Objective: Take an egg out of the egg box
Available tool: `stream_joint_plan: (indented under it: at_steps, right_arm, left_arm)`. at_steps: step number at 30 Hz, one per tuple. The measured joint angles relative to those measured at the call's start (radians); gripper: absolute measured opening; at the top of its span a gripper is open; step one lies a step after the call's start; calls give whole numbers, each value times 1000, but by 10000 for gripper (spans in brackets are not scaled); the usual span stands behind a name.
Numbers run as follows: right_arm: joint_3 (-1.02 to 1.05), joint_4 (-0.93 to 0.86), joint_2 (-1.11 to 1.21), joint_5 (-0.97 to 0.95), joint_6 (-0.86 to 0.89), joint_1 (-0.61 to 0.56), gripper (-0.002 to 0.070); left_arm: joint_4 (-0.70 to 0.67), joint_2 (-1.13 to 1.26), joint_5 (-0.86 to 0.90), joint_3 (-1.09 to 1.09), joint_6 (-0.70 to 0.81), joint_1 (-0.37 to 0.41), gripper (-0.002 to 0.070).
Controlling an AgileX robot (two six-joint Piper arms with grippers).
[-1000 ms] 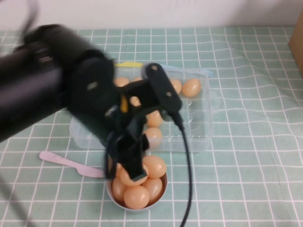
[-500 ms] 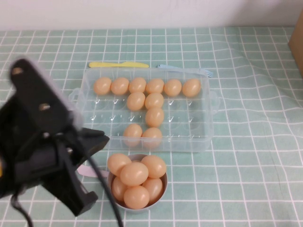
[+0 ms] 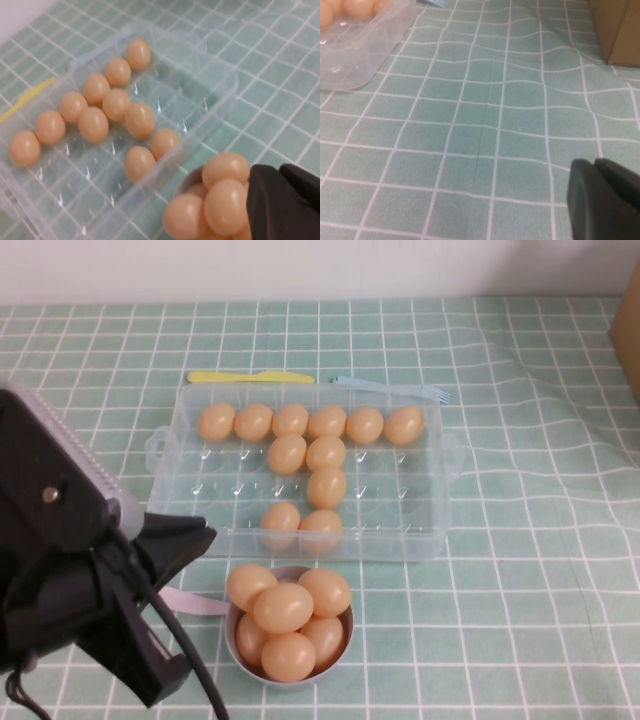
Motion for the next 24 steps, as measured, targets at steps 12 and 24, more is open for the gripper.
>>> stream_joint_plan:
  at_steps: [12, 24]
  right_arm:
    - [0, 0, 0, 0, 0, 0, -17]
    - [0, 0, 0, 0, 0, 0, -17]
  left_arm:
    - [16, -203, -485, 287, 2, 127, -2]
    - [-19, -739, -615, 640, 4, 629, -2]
